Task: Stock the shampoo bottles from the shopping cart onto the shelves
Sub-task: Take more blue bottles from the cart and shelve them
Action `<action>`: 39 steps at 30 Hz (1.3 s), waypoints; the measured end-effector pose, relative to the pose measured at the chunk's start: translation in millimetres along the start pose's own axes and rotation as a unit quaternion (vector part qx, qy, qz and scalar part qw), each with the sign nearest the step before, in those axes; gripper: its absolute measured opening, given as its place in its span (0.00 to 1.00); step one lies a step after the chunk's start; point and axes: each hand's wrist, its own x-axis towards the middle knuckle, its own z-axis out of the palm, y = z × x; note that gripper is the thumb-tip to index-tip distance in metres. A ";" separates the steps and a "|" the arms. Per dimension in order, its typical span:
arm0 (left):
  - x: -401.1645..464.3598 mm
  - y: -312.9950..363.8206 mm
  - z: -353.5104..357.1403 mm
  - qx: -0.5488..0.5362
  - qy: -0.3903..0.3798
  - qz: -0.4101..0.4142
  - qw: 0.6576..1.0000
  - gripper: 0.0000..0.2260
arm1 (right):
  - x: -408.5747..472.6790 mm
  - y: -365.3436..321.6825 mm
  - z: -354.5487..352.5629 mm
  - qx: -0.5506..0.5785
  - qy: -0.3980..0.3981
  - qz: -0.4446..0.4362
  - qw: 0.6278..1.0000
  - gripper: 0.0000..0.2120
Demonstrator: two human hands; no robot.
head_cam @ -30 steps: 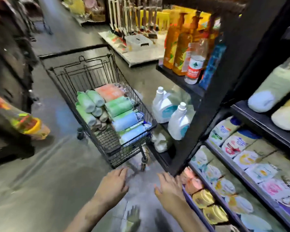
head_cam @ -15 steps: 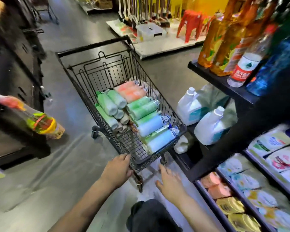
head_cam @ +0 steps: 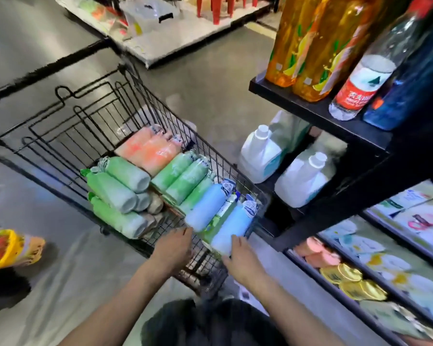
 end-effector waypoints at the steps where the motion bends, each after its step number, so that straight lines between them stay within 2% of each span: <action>1: 13.4 -2.6 -2.6 0.009 -0.010 0.009 1.000 0.23 | 7.7 -3.5 0.7 0.009 -0.001 0.013 1.000 0.29; 6: 78.8 -17.8 -11.4 0.056 -0.038 0.084 0.994 0.24 | 43.9 -16.6 6.9 0.071 -0.003 0.113 0.991 0.31; 10: 120.4 -30.7 -14.5 0.057 -0.065 0.127 0.988 0.25 | 75.5 -31.0 15.5 0.065 0.042 0.258 0.963 0.34; 13: 149.2 -34.5 -12.9 0.058 -0.086 0.130 0.986 0.26 | 104.7 -39.1 21.5 0.031 0.027 0.346 0.937 0.36; 16: 172.1 -35.5 -5.0 -0.004 -0.106 0.125 0.986 0.29 | 126.0 -44.1 26.3 -0.004 0.001 0.408 0.913 0.38; 19: 188.8 -34.5 3.8 -0.050 -0.117 0.092 0.988 0.34 | 141.3 -48.8 33.4 0.014 -0.011 0.467 0.884 0.43; 22: 201.5 -36.2 9.7 -0.055 -0.104 0.070 0.991 0.33 | 149.7 -55.0 39.1 0.042 0.018 0.527 0.848 0.47; 28: 210.3 -39.2 13.1 -0.034 -0.089 0.082 0.992 0.32 | 156.6 -70.1 55.0 0.136 0.124 0.562 0.806 0.46; 35: 209.7 -40.5 13.0 -0.031 -0.075 0.098 0.992 0.30 | 142.6 -60.2 42.6 0.168 0.130 0.528 0.822 0.43; 39: 209.7 -39.7 9.4 -0.012 -0.080 0.099 0.992 0.31 | 132.8 -60.1 32.1 0.153 0.106 0.522 0.833 0.46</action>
